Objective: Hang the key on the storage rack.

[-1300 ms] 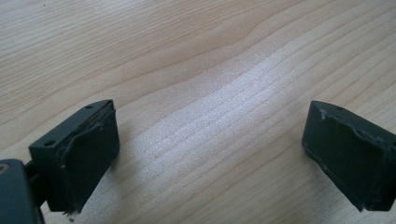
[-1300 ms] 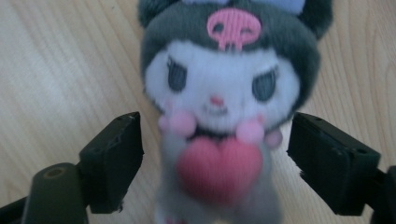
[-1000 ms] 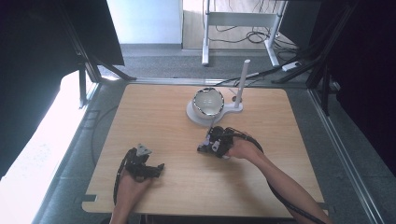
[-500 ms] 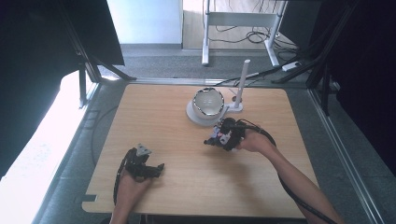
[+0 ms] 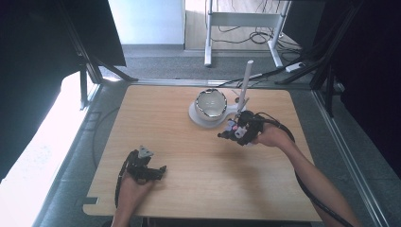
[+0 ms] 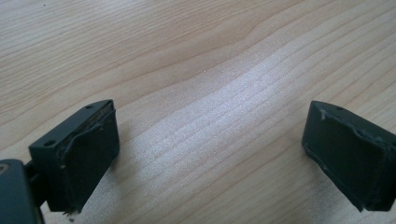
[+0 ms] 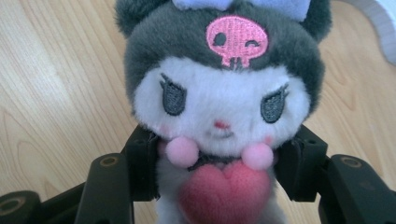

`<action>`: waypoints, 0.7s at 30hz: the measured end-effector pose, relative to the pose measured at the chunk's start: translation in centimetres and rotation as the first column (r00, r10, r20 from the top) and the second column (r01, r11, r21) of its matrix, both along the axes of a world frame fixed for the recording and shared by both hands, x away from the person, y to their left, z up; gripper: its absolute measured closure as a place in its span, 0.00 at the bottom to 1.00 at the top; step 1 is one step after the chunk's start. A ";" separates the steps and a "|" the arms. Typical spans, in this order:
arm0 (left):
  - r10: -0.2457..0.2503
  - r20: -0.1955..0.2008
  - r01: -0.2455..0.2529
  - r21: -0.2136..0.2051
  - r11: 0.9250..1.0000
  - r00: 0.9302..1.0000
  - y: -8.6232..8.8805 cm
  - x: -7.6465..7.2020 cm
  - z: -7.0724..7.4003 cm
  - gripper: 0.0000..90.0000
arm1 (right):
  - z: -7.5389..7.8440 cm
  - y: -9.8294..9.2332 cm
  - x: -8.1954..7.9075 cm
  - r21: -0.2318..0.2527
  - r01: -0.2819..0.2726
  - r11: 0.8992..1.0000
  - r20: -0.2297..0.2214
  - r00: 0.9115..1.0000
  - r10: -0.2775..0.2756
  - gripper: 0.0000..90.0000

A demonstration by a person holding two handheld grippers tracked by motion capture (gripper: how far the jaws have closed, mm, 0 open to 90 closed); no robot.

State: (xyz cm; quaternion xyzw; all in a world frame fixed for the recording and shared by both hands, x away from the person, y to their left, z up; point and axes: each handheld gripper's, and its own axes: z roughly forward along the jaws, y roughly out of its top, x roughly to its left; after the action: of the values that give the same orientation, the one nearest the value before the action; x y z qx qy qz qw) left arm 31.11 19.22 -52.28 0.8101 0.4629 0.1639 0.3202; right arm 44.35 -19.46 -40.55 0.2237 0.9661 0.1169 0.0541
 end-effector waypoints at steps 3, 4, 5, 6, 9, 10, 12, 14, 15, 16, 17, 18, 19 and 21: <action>0.001 0.000 -0.001 -0.001 1.000 1.000 0.0 0.0 0.0 0.04 | 0.7 -0.8 0.4 0.011 0.016 1.000 0.004 1.000 -0.016 0.46; 0.001 0.000 -0.001 -0.001 1.000 1.000 0.0 0.0 0.0 0.04 | 0.9 -1.1 0.6 0.015 0.020 1.000 0.006 1.000 -0.020 0.46; 0.001 -0.001 -0.001 -0.001 1.000 1.000 0.0 0.0 0.0 0.04 | 1.1 -1.4 0.8 0.014 0.028 1.000 0.011 1.000 -0.028 0.46; 0.001 -0.001 -0.001 -0.001 1.000 1.000 0.0 0.0 0.0 0.04 | 1.4 -1.7 1.0 0.015 0.031 0.999 0.016 0.999 -0.031 0.46; 0.001 0.000 -0.001 0.000 1.000 1.000 0.0 0.0 0.0 0.04 | 2.0 -2.5 1.5 0.026 0.049 0.998 0.019 0.999 -0.050 0.46; 0.001 0.000 -0.001 0.000 1.000 1.000 0.0 0.0 0.0 0.04 | 2.2 -2.7 1.6 0.025 0.057 0.998 0.022 0.998 -0.057 0.46; 0.001 0.000 -0.001 0.000 1.000 1.000 0.0 0.0 0.0 0.04 | 2.7 -3.2 2.0 0.031 0.072 0.997 0.029 0.997 -0.073 0.46; 0.001 0.000 -0.001 0.000 1.000 1.000 0.0 0.0 0.0 0.04 | 3.1 -3.7 2.3 0.028 0.081 0.996 0.039 0.996 -0.082 0.46; 0.001 0.000 -0.001 0.000 1.000 1.000 0.0 0.0 0.0 0.05 | 3.3 -4.0 2.5 0.031 0.089 0.996 0.047 0.995 -0.091 0.46; 0.001 0.000 -0.001 0.000 1.000 1.000 0.0 0.0 0.0 0.04 | 3.5 -4.2 2.6 0.031 0.101 0.994 0.051 0.993 -0.103 0.46; 0.001 0.000 -0.001 0.000 1.000 1.000 0.0 0.0 0.0 0.05 | 3.7 -4.5 2.7 0.035 0.106 0.994 0.056 0.993 -0.108 0.46; 0.001 0.000 -0.001 0.000 1.000 1.000 0.0 0.0 0.0 0.04 | 3.9 -4.7 2.8 0.038 0.120 0.992 0.056 0.991 -0.122 0.46; 0.001 0.000 -0.001 0.000 1.000 1.000 0.0 0.0 0.0 0.04 | 4.1 -5.0 3.0 0.040 0.128 0.991 0.058 0.990 -0.130 0.46; 0.001 0.000 -0.001 0.000 1.000 1.000 0.0 0.0 0.0 0.04 | 4.5 -5.4 3.3 0.040 0.141 0.989 0.062 0.988 -0.143 0.46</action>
State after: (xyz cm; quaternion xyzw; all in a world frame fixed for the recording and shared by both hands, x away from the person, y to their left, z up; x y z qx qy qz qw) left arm 31.10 19.22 -52.27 0.8100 0.4633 0.1640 0.3199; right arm 47.62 -24.88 -36.09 0.2890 0.9432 0.1372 0.0895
